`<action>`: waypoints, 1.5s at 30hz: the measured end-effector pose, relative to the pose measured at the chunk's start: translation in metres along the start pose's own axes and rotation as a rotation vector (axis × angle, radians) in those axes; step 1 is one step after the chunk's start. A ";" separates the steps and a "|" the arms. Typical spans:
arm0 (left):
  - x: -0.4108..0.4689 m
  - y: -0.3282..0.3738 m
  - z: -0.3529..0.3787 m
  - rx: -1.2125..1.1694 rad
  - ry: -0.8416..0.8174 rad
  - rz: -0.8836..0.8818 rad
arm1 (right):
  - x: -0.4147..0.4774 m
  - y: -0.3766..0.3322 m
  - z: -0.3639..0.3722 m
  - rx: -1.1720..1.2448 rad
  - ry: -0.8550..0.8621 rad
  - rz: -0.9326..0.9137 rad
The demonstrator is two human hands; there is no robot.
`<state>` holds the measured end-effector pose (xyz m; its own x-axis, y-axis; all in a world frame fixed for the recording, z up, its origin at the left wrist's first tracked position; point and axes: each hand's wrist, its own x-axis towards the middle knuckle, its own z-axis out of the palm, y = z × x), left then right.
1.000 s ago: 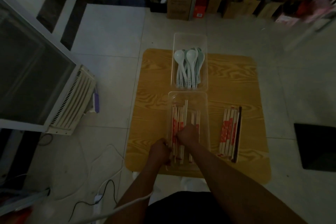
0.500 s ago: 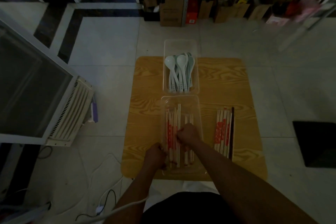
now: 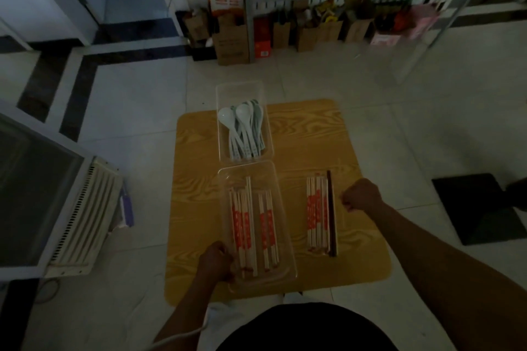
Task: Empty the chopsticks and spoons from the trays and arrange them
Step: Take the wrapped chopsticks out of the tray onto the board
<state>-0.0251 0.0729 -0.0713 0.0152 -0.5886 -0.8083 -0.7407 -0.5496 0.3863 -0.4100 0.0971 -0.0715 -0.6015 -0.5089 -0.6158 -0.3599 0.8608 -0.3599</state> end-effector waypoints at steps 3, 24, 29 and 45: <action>-0.001 -0.001 0.000 0.008 0.003 0.005 | 0.001 0.030 0.008 -0.049 -0.008 0.077; 0.001 -0.003 -0.002 0.052 -0.011 -0.001 | -0.016 0.031 0.047 -0.054 -0.014 0.136; -0.003 0.000 -0.003 0.012 -0.019 -0.001 | -0.012 0.029 0.048 -0.074 -0.026 0.148; 0.000 -0.007 -0.003 -0.054 -0.019 0.067 | -0.015 -0.056 0.034 -0.084 0.113 -0.054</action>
<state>-0.0179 0.0752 -0.0732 -0.0467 -0.6139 -0.7880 -0.7020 -0.5410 0.4631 -0.3568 0.0570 -0.0661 -0.6546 -0.5562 -0.5121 -0.4494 0.8309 -0.3281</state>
